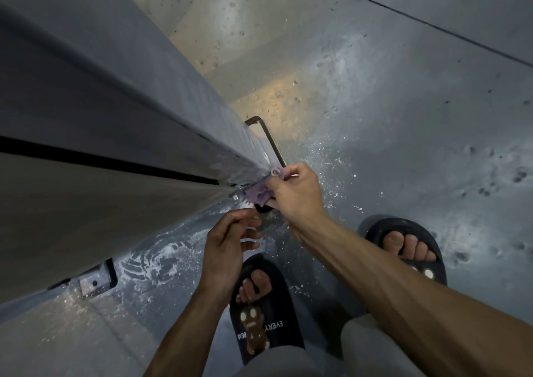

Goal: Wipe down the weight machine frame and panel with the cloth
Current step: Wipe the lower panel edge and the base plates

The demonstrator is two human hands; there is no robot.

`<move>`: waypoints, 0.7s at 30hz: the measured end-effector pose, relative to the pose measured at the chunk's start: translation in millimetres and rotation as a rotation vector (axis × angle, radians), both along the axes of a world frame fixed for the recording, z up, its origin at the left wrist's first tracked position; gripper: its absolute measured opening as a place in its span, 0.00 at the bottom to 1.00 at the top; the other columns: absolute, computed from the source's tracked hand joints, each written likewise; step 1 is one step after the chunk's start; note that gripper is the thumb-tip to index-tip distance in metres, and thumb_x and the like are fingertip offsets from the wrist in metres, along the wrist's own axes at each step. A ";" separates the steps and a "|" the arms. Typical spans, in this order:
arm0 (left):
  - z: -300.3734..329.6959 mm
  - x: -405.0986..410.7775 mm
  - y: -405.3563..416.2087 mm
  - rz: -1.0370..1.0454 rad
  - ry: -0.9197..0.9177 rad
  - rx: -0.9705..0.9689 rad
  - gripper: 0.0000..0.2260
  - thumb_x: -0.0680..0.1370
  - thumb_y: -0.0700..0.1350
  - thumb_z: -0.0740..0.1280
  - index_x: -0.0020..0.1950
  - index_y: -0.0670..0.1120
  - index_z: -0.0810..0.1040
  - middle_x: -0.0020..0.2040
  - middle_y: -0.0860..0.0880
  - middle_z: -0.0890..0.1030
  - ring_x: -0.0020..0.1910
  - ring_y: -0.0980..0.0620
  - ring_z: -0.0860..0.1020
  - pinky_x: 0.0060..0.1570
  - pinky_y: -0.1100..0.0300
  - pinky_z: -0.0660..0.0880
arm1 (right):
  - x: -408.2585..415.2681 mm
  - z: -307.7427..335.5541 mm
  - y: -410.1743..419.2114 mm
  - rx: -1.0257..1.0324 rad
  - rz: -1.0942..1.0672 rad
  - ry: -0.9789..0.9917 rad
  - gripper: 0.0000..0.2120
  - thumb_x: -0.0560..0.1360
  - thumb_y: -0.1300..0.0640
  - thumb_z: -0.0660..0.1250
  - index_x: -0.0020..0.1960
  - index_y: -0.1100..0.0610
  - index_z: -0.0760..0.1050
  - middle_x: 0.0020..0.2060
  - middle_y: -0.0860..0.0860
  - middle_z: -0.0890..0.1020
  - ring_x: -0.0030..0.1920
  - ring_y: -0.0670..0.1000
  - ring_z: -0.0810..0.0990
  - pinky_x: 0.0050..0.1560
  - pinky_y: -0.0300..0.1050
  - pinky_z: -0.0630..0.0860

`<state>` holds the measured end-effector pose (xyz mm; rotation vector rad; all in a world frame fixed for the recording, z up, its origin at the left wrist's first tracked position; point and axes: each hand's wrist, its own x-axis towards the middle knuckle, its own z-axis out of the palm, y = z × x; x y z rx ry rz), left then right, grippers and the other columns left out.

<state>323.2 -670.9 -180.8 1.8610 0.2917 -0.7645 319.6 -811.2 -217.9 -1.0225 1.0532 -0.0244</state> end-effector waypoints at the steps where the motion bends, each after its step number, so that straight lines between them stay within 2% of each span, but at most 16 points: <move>1: -0.5 -0.2 0.0 0.000 -0.001 -0.001 0.12 0.83 0.33 0.59 0.56 0.40 0.82 0.49 0.41 0.85 0.43 0.47 0.82 0.42 0.57 0.79 | -4.2 3.4 0.6 0.005 -0.006 -0.043 0.10 0.76 0.63 0.73 0.45 0.55 0.72 0.39 0.55 0.86 0.43 0.59 0.87 0.47 0.62 0.85; 3: -1.6 -0.7 -0.1 -0.001 0.000 0.006 0.13 0.83 0.33 0.59 0.56 0.40 0.83 0.49 0.41 0.85 0.43 0.46 0.82 0.42 0.57 0.79 | -11.0 8.8 1.5 -0.008 -0.004 -0.084 0.10 0.76 0.61 0.74 0.45 0.52 0.73 0.37 0.51 0.86 0.43 0.59 0.87 0.47 0.61 0.85; 6: -2.8 -0.9 0.4 -0.005 0.004 0.011 0.12 0.82 0.33 0.60 0.56 0.40 0.82 0.49 0.41 0.85 0.43 0.46 0.82 0.42 0.57 0.79 | -7.0 7.9 0.2 -0.005 -0.033 -0.021 0.11 0.72 0.56 0.76 0.41 0.47 0.74 0.41 0.57 0.85 0.46 0.64 0.86 0.46 0.66 0.84; 9: -1.6 -0.5 0.5 -0.006 0.005 0.006 0.12 0.82 0.33 0.60 0.56 0.40 0.82 0.49 0.41 0.85 0.44 0.46 0.82 0.42 0.57 0.79 | -3.9 12.2 -3.9 0.036 -0.030 -0.022 0.11 0.75 0.63 0.75 0.43 0.55 0.72 0.42 0.61 0.85 0.44 0.64 0.87 0.46 0.65 0.84; 11: -1.4 0.4 0.0 -0.005 0.004 0.009 0.12 0.82 0.33 0.60 0.56 0.40 0.82 0.49 0.41 0.85 0.44 0.46 0.82 0.42 0.58 0.80 | -8.5 16.8 -4.7 0.053 -0.018 -0.090 0.11 0.74 0.64 0.75 0.44 0.56 0.72 0.44 0.64 0.85 0.45 0.65 0.87 0.47 0.62 0.85; 14: -2.7 1.5 -0.7 -0.001 0.001 0.017 0.12 0.82 0.33 0.60 0.56 0.40 0.82 0.49 0.41 0.85 0.43 0.46 0.83 0.42 0.58 0.79 | -12.0 16.4 -5.0 -0.040 0.010 -0.080 0.10 0.72 0.58 0.76 0.44 0.54 0.74 0.43 0.60 0.85 0.45 0.63 0.87 0.46 0.63 0.85; 16: -1.4 0.9 -1.6 -0.004 -0.001 0.023 0.12 0.82 0.33 0.60 0.56 0.41 0.83 0.49 0.42 0.85 0.43 0.46 0.83 0.41 0.59 0.79 | -10.4 16.4 -5.7 -0.040 -0.004 -0.055 0.10 0.72 0.59 0.76 0.43 0.54 0.74 0.41 0.59 0.85 0.44 0.63 0.87 0.46 0.65 0.84; 21: 0.4 0.4 -4.3 -0.006 -0.005 0.024 0.12 0.82 0.32 0.59 0.56 0.40 0.82 0.47 0.44 0.85 0.42 0.47 0.82 0.40 0.60 0.79 | -11.2 23.4 -2.7 -0.093 0.012 -0.098 0.10 0.66 0.54 0.77 0.39 0.48 0.75 0.39 0.51 0.84 0.44 0.59 0.87 0.47 0.63 0.84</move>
